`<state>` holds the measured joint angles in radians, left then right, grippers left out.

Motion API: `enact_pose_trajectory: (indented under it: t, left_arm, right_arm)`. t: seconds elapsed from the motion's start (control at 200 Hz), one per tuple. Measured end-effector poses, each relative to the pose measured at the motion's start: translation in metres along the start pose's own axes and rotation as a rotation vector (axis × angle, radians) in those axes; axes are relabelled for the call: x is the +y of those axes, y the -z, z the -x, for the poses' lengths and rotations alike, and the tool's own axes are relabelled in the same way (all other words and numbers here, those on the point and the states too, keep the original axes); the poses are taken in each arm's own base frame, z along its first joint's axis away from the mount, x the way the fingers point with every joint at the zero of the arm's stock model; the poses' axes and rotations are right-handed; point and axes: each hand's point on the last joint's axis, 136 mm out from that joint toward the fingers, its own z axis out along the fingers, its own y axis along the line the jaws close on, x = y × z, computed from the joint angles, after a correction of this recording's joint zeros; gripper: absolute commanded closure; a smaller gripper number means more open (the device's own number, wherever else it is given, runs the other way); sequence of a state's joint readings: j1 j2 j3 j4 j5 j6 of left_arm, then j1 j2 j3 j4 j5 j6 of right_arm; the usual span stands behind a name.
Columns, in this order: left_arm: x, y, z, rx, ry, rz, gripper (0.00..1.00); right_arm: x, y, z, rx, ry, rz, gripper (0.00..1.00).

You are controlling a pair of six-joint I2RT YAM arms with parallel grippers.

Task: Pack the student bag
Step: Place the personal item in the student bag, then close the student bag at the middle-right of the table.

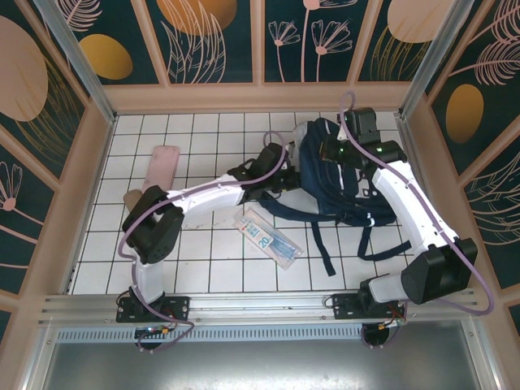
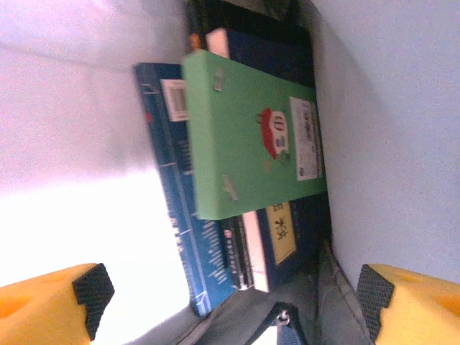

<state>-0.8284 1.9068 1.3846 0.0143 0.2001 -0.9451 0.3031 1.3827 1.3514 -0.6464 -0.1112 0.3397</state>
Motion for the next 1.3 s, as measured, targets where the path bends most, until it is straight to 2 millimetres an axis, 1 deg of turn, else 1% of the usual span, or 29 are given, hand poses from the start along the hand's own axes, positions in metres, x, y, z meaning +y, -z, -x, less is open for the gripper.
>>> enact_pose_trajectory:
  t: [0.08,0.125,0.265,0.335,0.425,0.5,0.575,0.63,0.74,0.836,0.966,1.071,1.106,1.156,1.181,1.226,1.301]
  left_arm:
    - [0.011,0.008,0.005,-0.016,0.013,0.014,0.19]
    - [0.017,0.011,0.006,-0.019,0.015,0.023,0.26]
    - [0.039,0.02,-0.002,-0.017,0.026,0.056,0.4]
    - [0.045,0.022,-0.007,-0.012,0.033,0.065,0.41]
    - [0.048,0.022,-0.006,-0.019,0.035,0.076,0.41]
    - [0.053,0.026,-0.006,-0.026,0.038,0.086,0.37]
    - [0.065,0.037,-0.003,-0.045,0.051,0.111,0.36]
    - [0.077,0.051,0.003,-0.072,0.067,0.135,0.36]
    - [0.106,0.09,0.026,-0.156,0.1,0.198,0.34]
    - [0.138,0.129,0.052,-0.251,0.122,0.264,0.31]
    - [0.191,0.182,0.088,-0.363,0.151,0.403,0.22]
    - [0.236,0.215,0.107,-0.406,0.173,0.526,0.17]
    - [0.251,0.224,0.112,-0.41,0.183,0.568,0.16]
    - [0.268,0.233,0.123,-0.412,0.191,0.616,0.15]
    - [0.277,0.237,0.129,-0.417,0.198,0.635,0.15]
    - [0.291,0.242,0.14,-0.417,0.207,0.667,0.14]
    - [0.314,0.246,0.156,-0.415,0.214,0.707,0.14]
  right_arm:
    - [0.002,-0.002,0.0,-0.001,0.001,0.013,1.0]
    - [0.002,-0.002,-0.001,0.002,0.001,0.015,1.0]
    - [0.001,-0.006,-0.004,-0.001,0.001,0.02,1.0]
    - [0.001,-0.007,-0.006,-0.002,0.002,0.026,1.0]
    - [0.002,-0.008,-0.007,-0.005,0.003,0.033,0.99]
    - [0.003,-0.009,-0.009,-0.001,0.005,0.038,0.97]
    - [0.005,-0.012,-0.014,0.007,0.012,0.041,0.98]
    - [0.007,-0.014,-0.018,0.016,0.019,0.043,1.0]
    - [0.011,-0.019,-0.028,0.031,0.035,0.047,1.0]
    - [0.015,-0.021,-0.034,0.042,0.049,0.047,1.0]
    - [0.02,-0.024,-0.039,0.05,0.065,0.041,1.0]
    - [0.024,-0.031,-0.046,0.068,0.079,0.033,1.0]
    - [0.025,-0.034,-0.048,0.076,0.085,0.03,0.94]
    - [0.027,-0.038,-0.053,0.09,0.09,0.026,0.75]
    - [0.027,-0.041,-0.055,0.097,0.094,0.023,0.68]
    - [0.03,-0.045,-0.059,0.111,0.096,0.026,0.65]
    - [0.038,-0.048,-0.062,0.12,0.114,0.035,0.63]
